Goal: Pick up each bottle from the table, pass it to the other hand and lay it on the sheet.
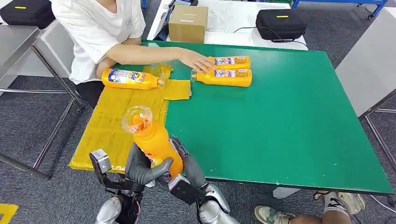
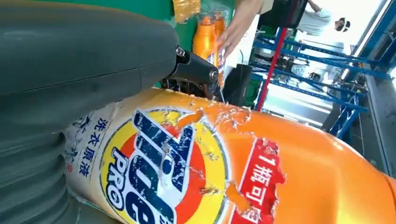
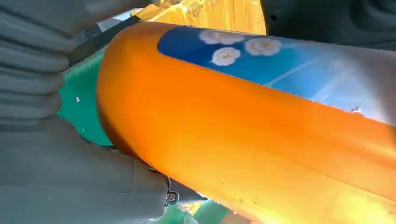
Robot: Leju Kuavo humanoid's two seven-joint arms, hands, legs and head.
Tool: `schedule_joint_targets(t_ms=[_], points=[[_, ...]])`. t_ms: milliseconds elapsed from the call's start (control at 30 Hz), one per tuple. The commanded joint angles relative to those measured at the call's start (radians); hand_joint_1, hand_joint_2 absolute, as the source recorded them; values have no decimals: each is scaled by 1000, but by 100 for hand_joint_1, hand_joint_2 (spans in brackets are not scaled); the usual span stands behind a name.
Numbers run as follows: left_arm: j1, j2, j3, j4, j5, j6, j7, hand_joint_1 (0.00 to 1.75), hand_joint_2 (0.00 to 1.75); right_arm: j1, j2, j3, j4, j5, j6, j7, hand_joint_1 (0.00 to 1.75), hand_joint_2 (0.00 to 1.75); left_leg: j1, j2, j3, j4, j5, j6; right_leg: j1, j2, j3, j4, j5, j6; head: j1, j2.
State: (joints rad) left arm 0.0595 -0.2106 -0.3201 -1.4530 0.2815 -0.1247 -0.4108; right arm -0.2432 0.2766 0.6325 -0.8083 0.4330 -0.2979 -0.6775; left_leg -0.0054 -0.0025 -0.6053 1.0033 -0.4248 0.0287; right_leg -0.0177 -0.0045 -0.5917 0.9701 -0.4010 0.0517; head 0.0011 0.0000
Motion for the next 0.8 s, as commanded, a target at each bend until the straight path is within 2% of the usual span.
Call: schedule_joint_targets(t_ms=[33,167,300,533,633,800], points=[[-44,8,-7,36,2,5,3,175,175,-3,-14,10,2,-2,-1,-4,0,0,1,-1,2,0,-1,-1,1,-1,3,0,-1,-2,0,0],[-44,8,-7,36,2,5,3,175,175,-3,-14,10,2,-2,-1,-4,0,0,1,-1,2,0,-1,-1,1,-1,3,0,-1,-2,0,0],[-62,13,8,37,-25,63,-2,175,175,-1,-19,-14,-14,-12,-58,-21,0,0,2,-1,4,0,-2,-2,2,-1,5,0,-2,-3,0,0],[-178,103,80,169,-456,346,4,171,175,17,-43,-44,-65,-32,-103,-21,0,0,1,-2,4,-2,0,-2,1,-2,4,-1,-1,-2,0,0],[-220,134,151,271,-635,405,18,173,175,30,-49,-62,-79,-39,-102,-21,0,0,1,-1,4,-2,0,-2,1,-1,4,-1,0,-2,0,0],[-222,124,179,280,-649,388,2,173,175,34,-49,-65,-83,-36,-100,-21,0,0,1,0,4,-1,0,-2,1,0,4,-1,-1,-2,0,0]])
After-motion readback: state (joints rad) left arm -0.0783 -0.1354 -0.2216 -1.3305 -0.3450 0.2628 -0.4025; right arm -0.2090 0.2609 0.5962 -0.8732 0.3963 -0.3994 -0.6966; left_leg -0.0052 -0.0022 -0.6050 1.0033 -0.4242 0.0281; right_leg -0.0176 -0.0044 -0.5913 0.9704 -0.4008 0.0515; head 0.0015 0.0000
